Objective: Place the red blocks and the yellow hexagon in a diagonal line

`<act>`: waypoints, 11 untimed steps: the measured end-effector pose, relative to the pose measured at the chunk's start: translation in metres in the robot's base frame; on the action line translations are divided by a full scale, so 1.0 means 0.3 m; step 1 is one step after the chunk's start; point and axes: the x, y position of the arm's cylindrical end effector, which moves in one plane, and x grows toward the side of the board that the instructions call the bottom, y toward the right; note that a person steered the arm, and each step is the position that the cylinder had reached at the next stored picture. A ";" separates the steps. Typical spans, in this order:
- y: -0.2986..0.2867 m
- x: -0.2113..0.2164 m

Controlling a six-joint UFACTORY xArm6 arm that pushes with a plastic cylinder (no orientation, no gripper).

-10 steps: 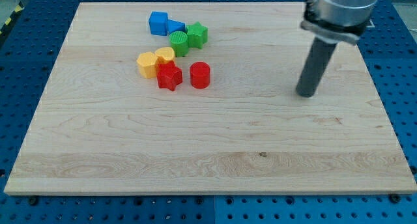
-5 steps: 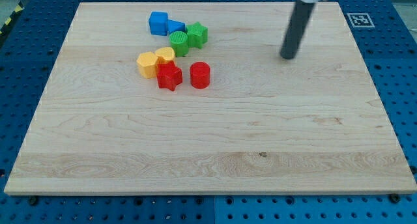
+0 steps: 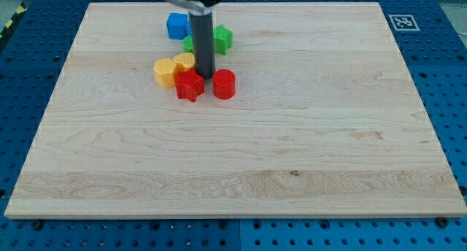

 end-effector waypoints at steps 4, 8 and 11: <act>0.316 0.190; -0.378 0.043; -0.091 0.111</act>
